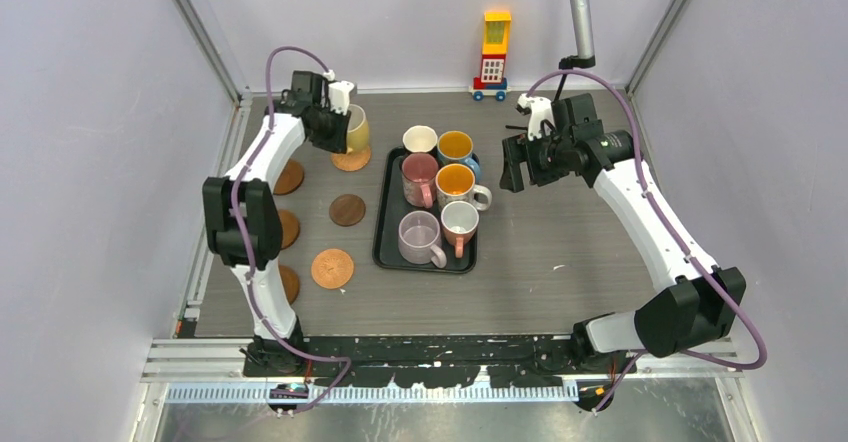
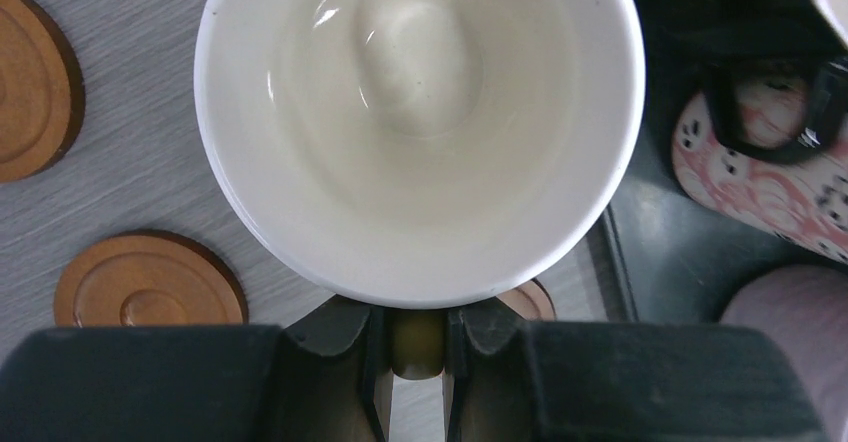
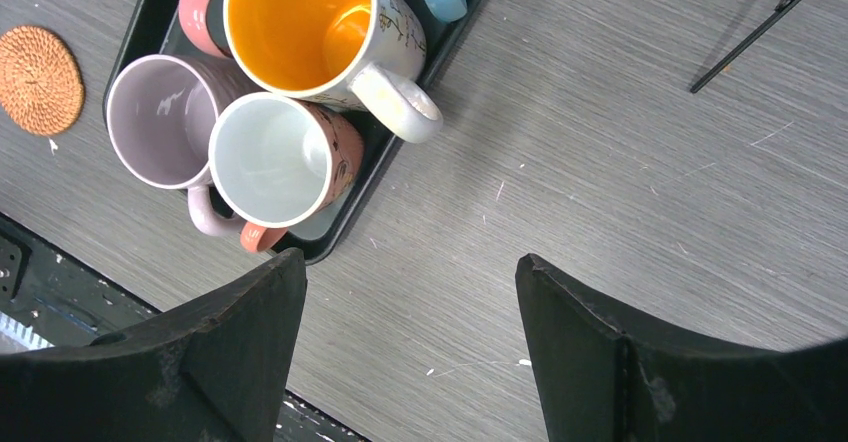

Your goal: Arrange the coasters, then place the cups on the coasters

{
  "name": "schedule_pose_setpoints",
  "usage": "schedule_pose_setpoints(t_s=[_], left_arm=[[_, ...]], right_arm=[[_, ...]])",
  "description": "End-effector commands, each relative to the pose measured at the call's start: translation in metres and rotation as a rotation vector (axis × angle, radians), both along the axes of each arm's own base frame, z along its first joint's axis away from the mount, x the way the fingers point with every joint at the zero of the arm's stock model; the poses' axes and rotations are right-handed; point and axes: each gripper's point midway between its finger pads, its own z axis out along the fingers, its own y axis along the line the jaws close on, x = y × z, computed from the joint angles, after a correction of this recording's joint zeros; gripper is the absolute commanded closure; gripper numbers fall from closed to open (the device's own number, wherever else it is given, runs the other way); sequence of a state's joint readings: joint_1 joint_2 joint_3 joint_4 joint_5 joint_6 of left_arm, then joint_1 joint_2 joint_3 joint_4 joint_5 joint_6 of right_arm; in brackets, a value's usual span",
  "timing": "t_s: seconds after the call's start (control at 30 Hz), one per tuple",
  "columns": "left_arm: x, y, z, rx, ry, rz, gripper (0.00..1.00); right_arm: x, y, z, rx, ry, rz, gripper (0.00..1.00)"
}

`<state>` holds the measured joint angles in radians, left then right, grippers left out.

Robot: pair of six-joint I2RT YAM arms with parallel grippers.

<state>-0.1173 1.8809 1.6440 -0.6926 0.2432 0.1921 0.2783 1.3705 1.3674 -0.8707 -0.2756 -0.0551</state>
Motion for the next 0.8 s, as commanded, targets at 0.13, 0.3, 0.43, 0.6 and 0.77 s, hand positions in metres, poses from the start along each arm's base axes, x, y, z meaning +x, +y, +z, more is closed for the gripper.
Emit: schedule_pose_setpoints(t_s=[0.13,0.3,0.43,0.6,0.77], left_arm=[[0.047,0.012,0.017,0.041,-0.11,0.078,1.0],[0.047,0.016,0.002,0.046,-0.074,0.122,1.0],[0.044,0.017,-0.008,0.035,-0.052,0.163,1.0],[0.043,0.016,-0.017,0.029,-0.034,0.181,1.0],[0.046,0.021,-0.024,0.068,-0.04,0.159,1.0]], right_arm=[[0.002,-0.006,0.016,0.004,-0.048,-0.005,0.19],[0.001,-0.007,0.014,0.002,-0.043,-0.008,0.19],[0.002,-0.007,0.013,0.003,-0.042,-0.007,0.19],[0.002,-0.005,0.011,0.007,-0.033,-0.001,0.19],[0.004,-0.004,0.01,0.01,-0.031,0.004,0.19]])
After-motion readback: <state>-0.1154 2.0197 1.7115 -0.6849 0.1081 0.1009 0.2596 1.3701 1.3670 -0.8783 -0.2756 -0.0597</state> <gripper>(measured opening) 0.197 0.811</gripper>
